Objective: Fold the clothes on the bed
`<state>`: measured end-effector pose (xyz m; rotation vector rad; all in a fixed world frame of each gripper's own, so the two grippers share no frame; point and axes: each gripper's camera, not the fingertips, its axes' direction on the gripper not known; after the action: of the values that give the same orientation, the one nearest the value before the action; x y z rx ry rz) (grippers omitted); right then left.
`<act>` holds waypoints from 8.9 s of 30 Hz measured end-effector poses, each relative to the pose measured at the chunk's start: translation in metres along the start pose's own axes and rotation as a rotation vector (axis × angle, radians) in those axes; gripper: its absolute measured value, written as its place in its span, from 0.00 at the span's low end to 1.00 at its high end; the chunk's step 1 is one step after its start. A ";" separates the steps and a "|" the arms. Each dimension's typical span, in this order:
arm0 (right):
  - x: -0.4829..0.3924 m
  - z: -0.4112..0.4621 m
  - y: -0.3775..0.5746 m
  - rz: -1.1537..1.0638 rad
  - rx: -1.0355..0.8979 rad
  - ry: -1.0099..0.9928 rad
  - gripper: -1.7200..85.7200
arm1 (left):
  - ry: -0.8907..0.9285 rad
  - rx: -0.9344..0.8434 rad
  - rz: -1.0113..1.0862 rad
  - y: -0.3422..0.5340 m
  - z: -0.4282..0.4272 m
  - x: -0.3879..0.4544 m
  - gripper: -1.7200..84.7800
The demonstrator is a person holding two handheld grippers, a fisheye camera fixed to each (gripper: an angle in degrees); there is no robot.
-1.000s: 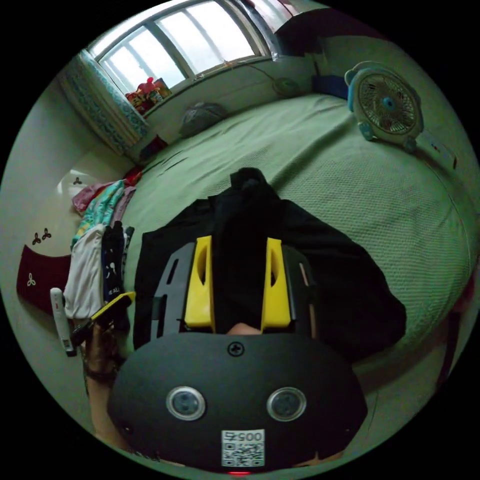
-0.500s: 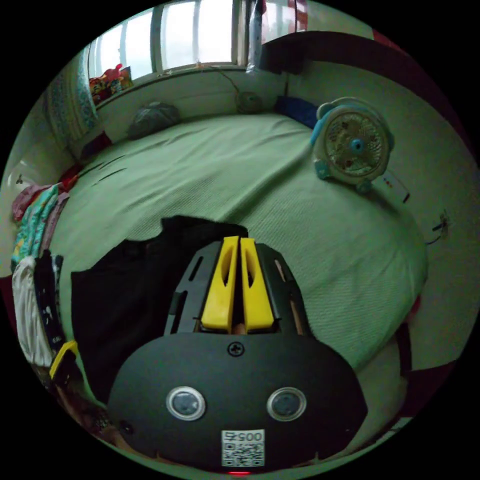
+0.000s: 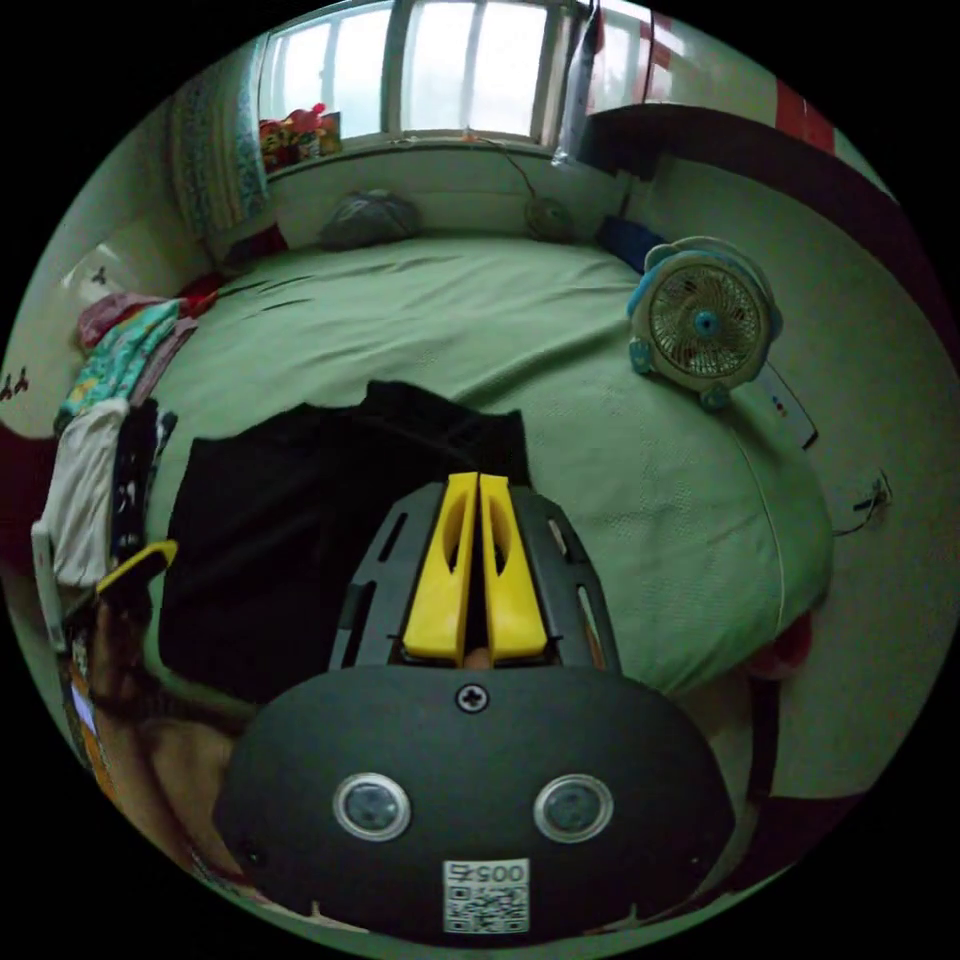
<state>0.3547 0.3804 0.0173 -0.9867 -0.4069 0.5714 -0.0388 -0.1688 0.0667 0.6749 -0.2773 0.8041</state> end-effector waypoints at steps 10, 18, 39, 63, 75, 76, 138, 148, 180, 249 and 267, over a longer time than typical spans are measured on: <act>0.054 -0.049 0.158 0.060 -0.122 -0.036 0.01 | 0.004 0.093 -0.025 0.067 -0.077 0.001 0.08; 0.108 -0.091 0.232 0.152 -0.106 -0.091 0.01 | -0.104 0.009 0.032 0.126 -0.116 0.002 0.12; 0.142 -0.118 0.332 0.151 -0.166 -0.046 0.01 | -0.137 -0.053 0.002 0.220 -0.201 -0.023 0.14; 0.220 -0.253 0.456 0.155 -0.022 -0.089 0.00 | -0.150 0.004 0.146 0.366 -0.452 0.059 0.04; 0.244 -0.355 0.522 0.143 0.128 -0.047 0.00 | -0.098 0.057 0.234 0.439 -0.576 0.085 0.03; 0.244 -0.359 0.524 0.144 0.131 -0.045 0.00 | -0.092 0.064 0.242 0.445 -0.586 0.088 0.03; 0.005 -0.010 0.166 -0.262 -0.127 0.047 0.14 | -0.194 -0.149 0.308 0.203 -0.202 0.162 0.17; 0.023 0.035 0.136 -0.171 -0.161 -0.030 0.01 | -0.079 -0.170 0.227 0.184 -0.159 0.113 0.05; -0.121 -0.059 0.289 -0.047 -0.070 -0.107 0.01 | -0.119 -0.089 0.042 0.340 -0.128 0.162 0.01; -0.270 -0.142 0.388 -0.091 -0.018 -0.018 0.01 | -0.219 -0.038 0.096 0.506 -0.130 0.256 0.01; -0.279 -0.149 0.375 -0.103 -0.018 0.005 0.01 | -0.165 -0.044 0.068 0.509 -0.150 0.212 0.01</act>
<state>0.1212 0.2683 -0.3993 -0.9784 -0.4567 0.4730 -0.2761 0.3045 0.2810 0.6944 -0.4682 0.8061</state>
